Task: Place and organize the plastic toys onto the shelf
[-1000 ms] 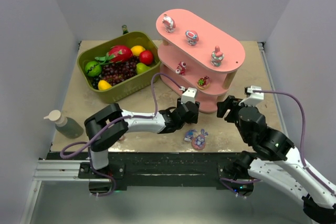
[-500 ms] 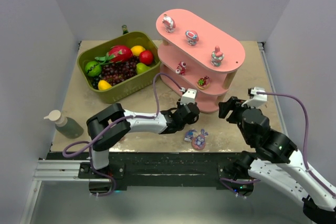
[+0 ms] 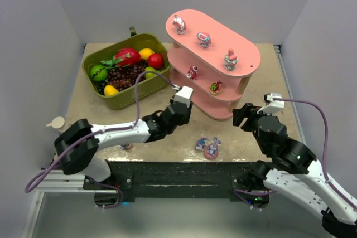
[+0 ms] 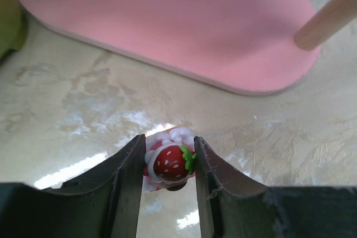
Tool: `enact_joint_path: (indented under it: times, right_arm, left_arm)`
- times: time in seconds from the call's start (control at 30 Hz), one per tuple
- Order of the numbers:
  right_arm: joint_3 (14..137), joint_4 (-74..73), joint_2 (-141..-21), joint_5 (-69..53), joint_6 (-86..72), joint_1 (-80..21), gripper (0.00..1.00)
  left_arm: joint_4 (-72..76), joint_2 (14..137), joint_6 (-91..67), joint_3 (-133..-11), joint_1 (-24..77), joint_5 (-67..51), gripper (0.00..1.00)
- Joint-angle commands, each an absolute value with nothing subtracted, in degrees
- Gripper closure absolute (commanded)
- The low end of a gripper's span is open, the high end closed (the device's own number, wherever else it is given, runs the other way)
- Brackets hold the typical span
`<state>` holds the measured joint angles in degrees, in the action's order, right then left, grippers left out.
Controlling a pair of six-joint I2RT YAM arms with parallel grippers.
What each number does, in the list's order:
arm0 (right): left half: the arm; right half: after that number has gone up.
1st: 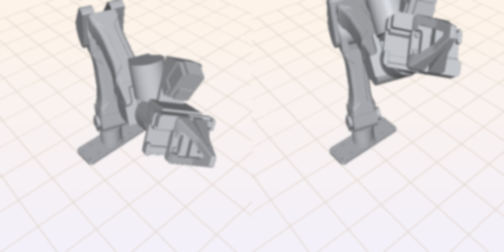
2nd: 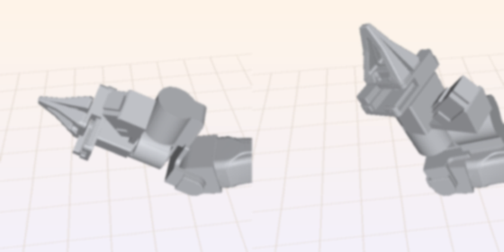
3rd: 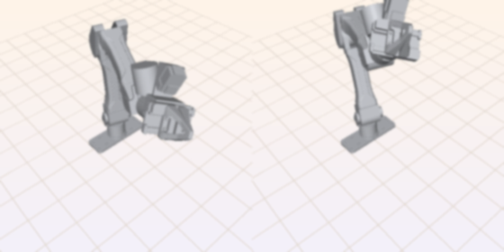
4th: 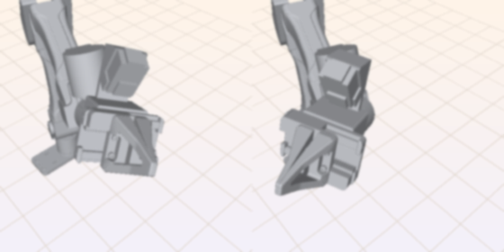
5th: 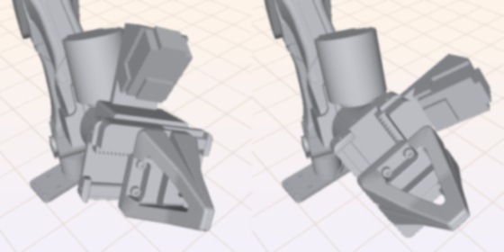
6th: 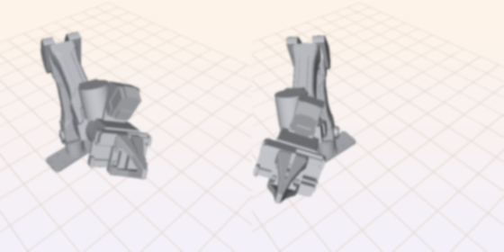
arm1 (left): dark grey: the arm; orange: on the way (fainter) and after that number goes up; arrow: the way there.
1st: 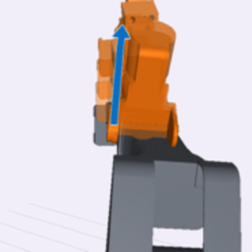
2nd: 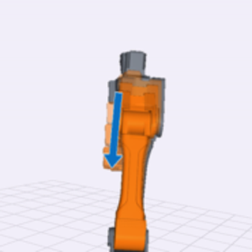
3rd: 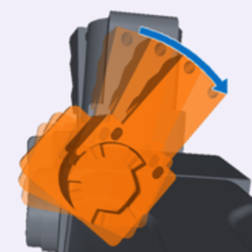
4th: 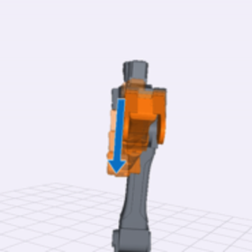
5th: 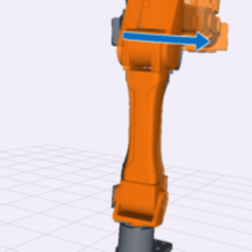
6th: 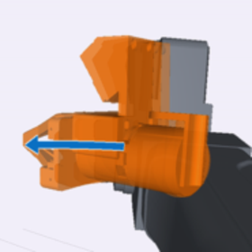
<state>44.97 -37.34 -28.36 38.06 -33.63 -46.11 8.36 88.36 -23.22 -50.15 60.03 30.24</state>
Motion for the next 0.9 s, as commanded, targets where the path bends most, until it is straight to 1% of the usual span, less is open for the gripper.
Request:
enact_joint_path:
  times: [0.0,0.17,0.3,0.4,0.6,0.87]
  right_arm:
    - [46.67,-37.35,-27.95,39.73,-33.93,-45.97,0.30]
    - [46.67,-37.18,-28.04,39.64,-34.01,-45.88,0.30]
    - [46.76,-37.18,-28.12,39.73,-34.01,-45.97,0.30]
    - [46.85,-37.00,-28.21,39.90,-33.75,-45.97,0.30]
    - [47.11,-36.65,-28.56,39.90,-33.58,-45.97,0.30]
    - [47.02,-35.77,-29.09,40.34,-33.14,-45.88,0.30]
  left_arm:
    - [13.01,79.73,-17.76,-48.78,53.28,22.70,1.00]
    - [9.41,74.80,-12.48,-52.37,47.91,18.29,1.00]
    - [6.42,73.57,-10.90,-55.98,40.45,10.75,1.00]
    - [7.29,73.56,-8.71,-58.35,37.19,6.35,1.00]
    - [10.79,76.20,-6.86,-62.58,29.55,-2.00,1.00]
    - [18.01,82.52,-0.89,-65.03,24.44,-13.79,1.00]
